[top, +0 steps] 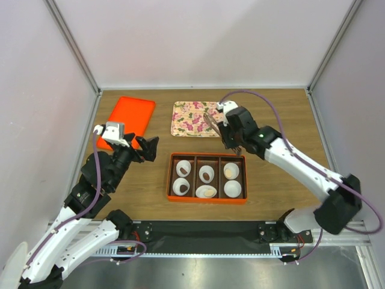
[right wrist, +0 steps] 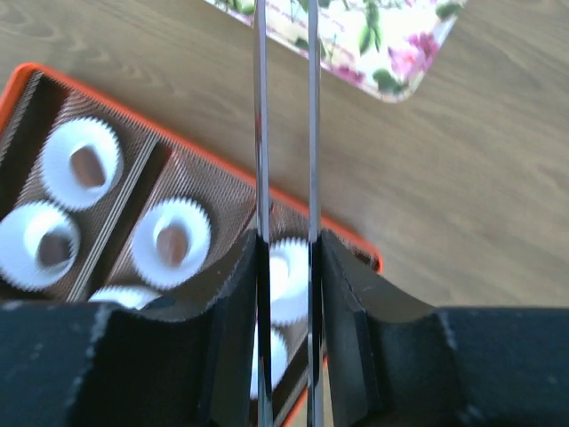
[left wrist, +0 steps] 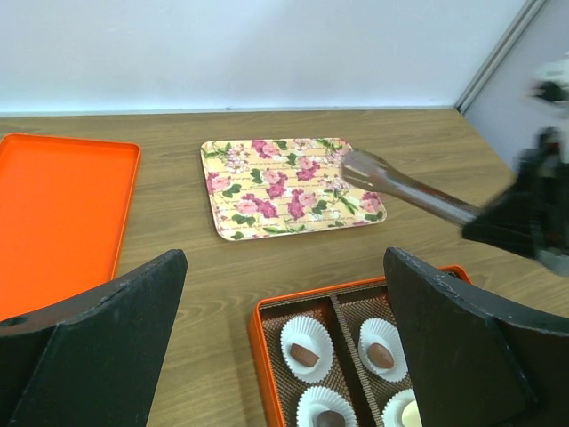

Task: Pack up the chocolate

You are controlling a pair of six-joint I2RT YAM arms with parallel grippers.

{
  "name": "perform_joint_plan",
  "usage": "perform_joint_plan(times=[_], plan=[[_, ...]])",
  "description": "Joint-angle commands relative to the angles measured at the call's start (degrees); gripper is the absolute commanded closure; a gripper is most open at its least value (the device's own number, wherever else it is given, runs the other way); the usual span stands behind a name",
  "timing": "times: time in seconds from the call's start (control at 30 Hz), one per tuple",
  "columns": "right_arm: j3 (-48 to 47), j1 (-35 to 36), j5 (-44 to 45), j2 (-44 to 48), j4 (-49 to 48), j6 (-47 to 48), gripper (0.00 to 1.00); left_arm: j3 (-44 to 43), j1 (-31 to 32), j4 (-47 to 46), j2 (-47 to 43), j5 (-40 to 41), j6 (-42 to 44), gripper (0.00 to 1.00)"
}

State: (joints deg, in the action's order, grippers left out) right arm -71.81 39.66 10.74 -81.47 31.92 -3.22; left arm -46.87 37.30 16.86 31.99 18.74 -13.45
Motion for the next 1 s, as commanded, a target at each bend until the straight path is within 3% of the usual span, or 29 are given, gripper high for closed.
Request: perform_joint_plan(times=[0.0, 0.4, 0.7, 0.97], plan=[[1.6, 0.6, -2.1, 9.3, 10.2, -6.2, 0.71, -0.2, -0.5, -1.6, 0.2, -1.2, 0.3, 0.0], [11.3, 3.8, -5.6, 34.1, 28.8, -22.1, 0.7, -0.1, -0.5, -1.8, 1.0, -2.5, -0.4, 0.0], [16.0, 11.4, -7.8, 42.0, 36.3, -34.5, 0.69, 0.1, -0.6, -1.7, 0.2, -1.5, -0.5, 0.0], [16.1, 14.8, -8.5, 44.5, 41.9, -37.7, 0.68, 0.1, -0.8, -1.9, 0.4, -1.9, -0.6, 0.0]])
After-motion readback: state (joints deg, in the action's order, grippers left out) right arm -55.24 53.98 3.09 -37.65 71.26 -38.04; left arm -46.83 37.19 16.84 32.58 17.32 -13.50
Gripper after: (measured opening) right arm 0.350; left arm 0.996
